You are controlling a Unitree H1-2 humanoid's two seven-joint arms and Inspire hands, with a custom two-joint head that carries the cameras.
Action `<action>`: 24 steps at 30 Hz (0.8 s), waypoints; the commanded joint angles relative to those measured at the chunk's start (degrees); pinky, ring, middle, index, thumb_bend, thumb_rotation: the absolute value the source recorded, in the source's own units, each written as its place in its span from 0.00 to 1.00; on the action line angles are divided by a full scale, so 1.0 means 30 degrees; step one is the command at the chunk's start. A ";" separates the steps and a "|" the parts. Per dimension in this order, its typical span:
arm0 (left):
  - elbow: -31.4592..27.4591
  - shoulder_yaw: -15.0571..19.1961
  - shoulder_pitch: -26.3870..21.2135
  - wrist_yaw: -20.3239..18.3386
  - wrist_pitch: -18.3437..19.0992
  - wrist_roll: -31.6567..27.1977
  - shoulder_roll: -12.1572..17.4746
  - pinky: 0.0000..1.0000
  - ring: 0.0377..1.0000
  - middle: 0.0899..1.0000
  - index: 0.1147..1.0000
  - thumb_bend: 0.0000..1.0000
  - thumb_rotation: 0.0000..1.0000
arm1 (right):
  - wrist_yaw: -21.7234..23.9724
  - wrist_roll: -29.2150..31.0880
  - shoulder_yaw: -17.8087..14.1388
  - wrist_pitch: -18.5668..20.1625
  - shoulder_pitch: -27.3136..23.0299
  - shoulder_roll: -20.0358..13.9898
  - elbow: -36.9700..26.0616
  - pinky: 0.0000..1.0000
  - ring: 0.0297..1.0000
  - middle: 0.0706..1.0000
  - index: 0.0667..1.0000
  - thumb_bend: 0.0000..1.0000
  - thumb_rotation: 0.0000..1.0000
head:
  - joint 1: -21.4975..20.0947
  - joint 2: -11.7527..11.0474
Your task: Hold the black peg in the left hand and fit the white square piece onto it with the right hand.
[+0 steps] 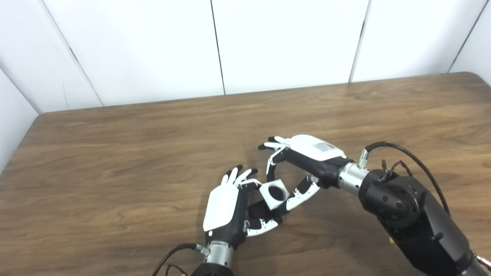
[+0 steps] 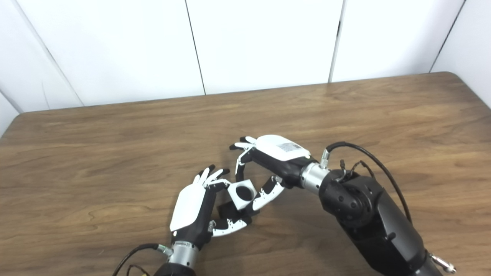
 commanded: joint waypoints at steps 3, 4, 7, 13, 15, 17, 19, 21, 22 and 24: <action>0.1176 -0.0689 0.0293 0.0212 0.0331 0.0299 -0.1198 1.00 0.98 0.87 0.42 0.52 0.07 | 0.0378 -0.1043 0.0480 -0.0565 -0.0312 -0.0673 -0.0173 0.98 1.00 0.93 0.57 0.73 0.30 | -0.0020 0.0027; 0.1190 -0.0704 0.0287 0.0201 0.0379 0.0336 -0.1206 1.00 0.98 0.87 0.42 0.52 0.07 | 0.0349 -0.1245 0.0586 -0.0697 -0.0299 -0.0737 -0.0169 0.98 1.00 0.93 0.58 0.76 0.31 | -0.0002 0.0009; 0.1260 -0.0766 0.0234 0.0224 0.0417 0.0346 -0.1206 1.00 0.98 0.87 0.43 0.52 0.07 | 0.0339 -0.1730 0.0794 -0.0979 -0.0283 -0.0872 -0.0190 0.97 1.00 0.93 0.59 0.77 0.29 | 0.0021 0.0042; 0.1336 -0.0787 0.0201 0.0339 0.0406 0.0150 -0.1215 1.00 0.98 0.87 0.43 0.52 0.07 | 0.0486 -0.2853 0.1057 -0.1284 -0.0307 -0.0913 -0.0311 0.98 1.00 0.93 0.59 0.77 0.24 | 0.0005 0.0014; 0.1349 -0.0786 0.0201 0.0394 0.0427 0.0110 -0.1228 1.00 0.98 0.87 0.43 0.52 0.07 | 0.0566 -0.3192 0.1114 -0.1401 -0.0335 -0.0920 -0.0430 0.98 1.00 0.93 0.59 0.76 0.23 | -0.0005 -0.0007; 0.1330 -0.0821 0.0193 0.0402 0.0439 0.0100 -0.1220 1.00 0.98 0.87 0.43 0.52 0.07 | 0.0684 -0.3730 0.1188 -0.1469 -0.0374 -0.0895 -0.0523 0.98 1.00 0.94 0.60 0.77 0.21 | -0.0031 -0.0010; 0.1325 -0.0857 0.0176 0.0406 0.0465 0.0107 -0.1213 1.00 0.98 0.87 0.43 0.52 0.07 | 0.0782 -0.4020 0.1184 -0.1520 -0.0390 -0.0852 -0.0571 0.98 1.00 0.94 0.60 0.77 0.21 | -0.0026 -0.0013; 0.1376 -0.0889 0.0157 0.0471 0.0461 0.0120 -0.1213 1.00 0.98 0.88 0.43 0.52 0.07 | 0.0978 -0.4146 0.1134 -0.1528 -0.0399 -0.0804 -0.0637 0.99 1.00 0.94 0.60 0.78 0.20 | -0.0026 -0.0002; 0.1399 -0.0895 0.0156 0.0507 0.0457 0.0109 -0.1214 1.00 0.98 0.88 0.43 0.52 0.07 | 0.1059 -0.4194 0.1110 -0.1547 -0.0405 -0.0781 -0.0673 1.00 1.00 0.94 0.61 0.77 0.20 | -0.0026 -0.0002; 0.1424 -0.0900 0.0154 0.0546 0.0472 0.0068 -0.1212 1.00 0.98 0.87 0.43 0.52 0.07 | 0.1149 -0.4267 0.1052 -0.1606 -0.0398 -0.0734 -0.0717 1.00 1.00 0.94 0.61 0.78 0.23 | -0.0026 -0.0002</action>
